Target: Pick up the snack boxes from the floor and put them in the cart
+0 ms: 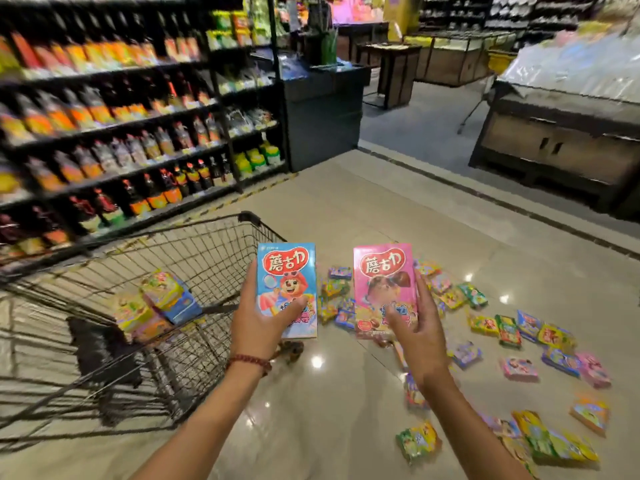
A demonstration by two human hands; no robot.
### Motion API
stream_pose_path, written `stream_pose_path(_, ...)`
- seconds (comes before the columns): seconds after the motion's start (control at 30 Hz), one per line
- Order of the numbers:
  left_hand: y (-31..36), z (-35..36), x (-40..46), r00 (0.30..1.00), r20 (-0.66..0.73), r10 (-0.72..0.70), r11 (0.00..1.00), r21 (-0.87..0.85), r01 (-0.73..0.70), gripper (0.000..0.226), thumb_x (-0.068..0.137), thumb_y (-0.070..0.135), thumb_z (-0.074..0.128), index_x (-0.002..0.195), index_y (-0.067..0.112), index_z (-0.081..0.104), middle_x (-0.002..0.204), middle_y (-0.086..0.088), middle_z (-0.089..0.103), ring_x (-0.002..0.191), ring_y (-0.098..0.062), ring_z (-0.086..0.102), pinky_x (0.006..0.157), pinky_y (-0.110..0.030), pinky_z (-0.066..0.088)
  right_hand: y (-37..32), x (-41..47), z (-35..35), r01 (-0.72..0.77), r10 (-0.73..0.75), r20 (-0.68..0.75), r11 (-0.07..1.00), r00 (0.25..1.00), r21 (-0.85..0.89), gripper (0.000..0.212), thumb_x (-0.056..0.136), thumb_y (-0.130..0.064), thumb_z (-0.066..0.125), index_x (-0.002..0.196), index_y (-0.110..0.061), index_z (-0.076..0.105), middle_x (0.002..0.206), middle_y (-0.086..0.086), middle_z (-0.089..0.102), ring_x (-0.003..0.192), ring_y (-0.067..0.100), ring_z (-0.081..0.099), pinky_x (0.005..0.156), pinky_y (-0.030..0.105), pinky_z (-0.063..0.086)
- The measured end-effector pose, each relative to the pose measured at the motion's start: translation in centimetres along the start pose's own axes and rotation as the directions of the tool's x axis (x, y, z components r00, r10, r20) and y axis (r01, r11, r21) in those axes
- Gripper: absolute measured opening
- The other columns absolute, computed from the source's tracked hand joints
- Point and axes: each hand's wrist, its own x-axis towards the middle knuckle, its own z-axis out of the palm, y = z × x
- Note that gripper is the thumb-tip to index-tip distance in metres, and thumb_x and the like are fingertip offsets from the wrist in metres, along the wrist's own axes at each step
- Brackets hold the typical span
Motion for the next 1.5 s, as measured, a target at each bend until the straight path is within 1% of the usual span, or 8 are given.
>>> stream_pose_path(0.13,-0.2,-5.1,2.9,0.992,-0.125,0.011,1.0,0.003,-0.011,0.086,0.068,0.012,0.083,0.139,0.028,0.038,0.114,0.023,0.057,0.094,0.011,0.061,0.084,-0.012,0.05,-0.3,2.2,6.5,0.019,-0.018,0.11,1.0,0.994,-0.007,0.066,0.083,-0.016,0.069,0.135,-0.049,0.042,0.14,-0.015,0.05,0.128,0.01,0.05,0.105,0.049,0.043)
stream_pose_path(0.27,-1.0,-10.4,6.1,0.981,-0.194,-0.012,1.0,-0.001,0.012,0.087,0.068,0.014,0.081,0.141,0.022,0.036,0.122,0.012,0.057,0.103,0.004,0.06,0.091,-0.021,0.05,-0.5,4.4,13.7,0.06,-0.049,0.188,0.997,0.981,-0.054,0.067,0.082,-0.021,0.069,0.122,-0.067,0.042,0.137,-0.02,0.05,0.128,0.008,0.049,0.104,0.04,0.045)
stream_pose_path(0.4,-2.5,-15.8,9.7,0.967,-0.255,-0.032,0.999,0.013,0.037,0.083,0.069,0.01,0.082,0.139,0.023,0.039,0.124,0.003,0.059,0.108,-0.01,0.061,0.094,-0.032,0.05,0.4,6.7,20.6,0.035,-0.02,0.293,0.998,0.956,-0.044,0.064,0.087,-0.008,0.067,0.13,-0.048,0.041,0.134,-0.015,0.052,0.119,-0.001,0.054,0.088,0.016,0.05)
stream_pose_path(0.6,-4.4,-23.3,14.8,0.937,-0.346,-0.055,0.998,0.0,0.059,0.084,0.067,0.013,0.083,0.13,0.046,0.036,0.117,0.012,0.062,0.1,-0.006,0.064,0.087,-0.033,0.053,1.4,9.2,31.8,-0.037,0.019,0.422,0.999,0.907,0.034,0.06,0.09,-0.003,0.061,0.138,-0.035,0.04,0.128,-0.009,0.058,0.106,0.0,0.063,0.076,0.018,0.054)
stream_pose_path(0.97,-8.6,-32.5,21.1,0.857,-0.5,-0.125,0.99,-0.009,0.14,0.099,0.055,0.043,0.084,0.141,0.031,0.036,0.123,0.004,0.063,0.106,-0.014,0.064,0.089,-0.044,0.053,5.4,13.3,45.2,-0.2,0.137,0.628,0.979,0.766,0.03,0.064,0.091,-0.001,0.058,0.146,-0.023,0.034,0.12,-0.005,0.06,0.089,0.007,0.07,0.06,0.02,0.055)
stream_pose_path(1.2,-13.2,-34.6,24.3,0.767,-0.601,-0.225,0.964,-0.023,0.264,0.082,0.066,0.02,0.084,0.136,0.027,0.043,0.115,0.001,0.067,0.1,-0.015,0.067,0.084,-0.046,0.056,11.8,17.3,50.9,-0.297,0.252,0.707,0.953,0.661,-0.062,0.06,0.089,-0.008,0.062,0.121,-0.055,0.046,0.122,-0.003,0.062,0.103,0.02,0.068,0.078,0.046,0.059)
stream_pose_path(1.37,-17.6,-34.3,25.6,0.682,-0.657,-0.321,0.917,-0.035,0.398,0.065,0.065,0.026,0.086,0.117,0.039,0.05,0.101,0.009,0.069,0.086,-0.003,0.069,0.07,-0.025,0.058,16.3,18.7,53.9,-0.314,0.299,0.743,0.941,0.599,-0.126,0.052,0.09,0.001,0.059,0.126,-0.032,0.043,0.115,-0.01,0.06,0.092,-0.003,0.067,0.064,0.017,0.054)
stream_pose_path(1.5,-22.4,-35.0,25.9,0.625,-0.662,-0.413,0.876,-0.101,0.472,0.066,0.064,0.013,0.085,0.121,0.028,0.053,0.102,0.003,0.071,0.088,-0.012,0.07,0.074,-0.034,0.059,20.8,18.8,55.4,-0.385,0.388,0.752,0.902,0.532,-0.193,0.053,0.089,-0.003,0.06,0.126,-0.038,0.043,0.116,-0.014,0.06,0.097,0.006,0.068,0.069,0.023,0.056)
